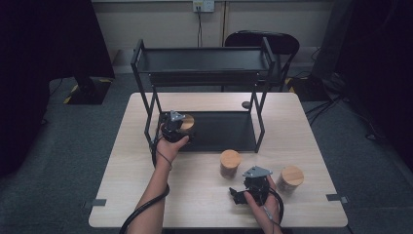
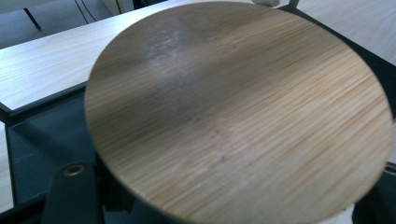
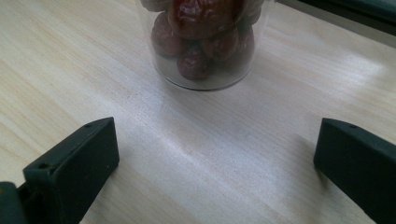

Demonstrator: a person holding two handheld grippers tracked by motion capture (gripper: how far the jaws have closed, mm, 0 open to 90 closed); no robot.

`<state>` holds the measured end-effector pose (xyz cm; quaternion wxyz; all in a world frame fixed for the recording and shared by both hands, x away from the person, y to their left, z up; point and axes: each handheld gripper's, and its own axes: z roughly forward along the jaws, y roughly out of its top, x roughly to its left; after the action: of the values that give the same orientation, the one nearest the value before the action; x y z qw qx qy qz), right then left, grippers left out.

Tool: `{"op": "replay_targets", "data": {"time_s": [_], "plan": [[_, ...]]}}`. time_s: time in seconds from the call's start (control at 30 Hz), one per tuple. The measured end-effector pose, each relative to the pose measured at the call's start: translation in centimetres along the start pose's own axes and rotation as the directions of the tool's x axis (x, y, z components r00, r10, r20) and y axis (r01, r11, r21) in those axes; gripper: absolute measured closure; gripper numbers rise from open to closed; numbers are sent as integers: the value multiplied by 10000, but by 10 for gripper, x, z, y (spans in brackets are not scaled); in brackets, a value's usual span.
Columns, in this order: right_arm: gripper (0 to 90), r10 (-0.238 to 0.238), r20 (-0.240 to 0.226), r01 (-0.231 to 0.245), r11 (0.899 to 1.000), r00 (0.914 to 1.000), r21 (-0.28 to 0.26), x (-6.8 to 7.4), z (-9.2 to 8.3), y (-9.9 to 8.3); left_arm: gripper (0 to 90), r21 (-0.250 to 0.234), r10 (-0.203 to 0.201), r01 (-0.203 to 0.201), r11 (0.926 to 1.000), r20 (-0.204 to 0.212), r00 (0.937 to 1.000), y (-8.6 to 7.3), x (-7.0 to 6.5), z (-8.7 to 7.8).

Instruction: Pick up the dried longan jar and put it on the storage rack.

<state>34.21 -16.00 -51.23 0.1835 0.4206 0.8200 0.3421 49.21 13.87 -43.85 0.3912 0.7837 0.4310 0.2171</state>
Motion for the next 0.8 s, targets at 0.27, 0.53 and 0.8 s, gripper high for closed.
{"op": "replay_targets", "data": {"time_s": [0.27, 0.53, 0.8], "plan": [[0, 0, 0, 0, 10000, 10000, -1, 0, 0, 0, 258, 67, -145, 146, 9999, -259, 9996, -1, 6, 3], [0, 0, 0, 0, 10000, 10000, -2, 0, 0, 0, 258, 136, -191, 198, 9997, -491, 9986, -2, 11, 6], [0, -2, 1, 2, 10000, 10000, 0, 0, 0, 0, 258, 286, -268, 288, 9992, -687, 9973, -4, 15, 13]]}}
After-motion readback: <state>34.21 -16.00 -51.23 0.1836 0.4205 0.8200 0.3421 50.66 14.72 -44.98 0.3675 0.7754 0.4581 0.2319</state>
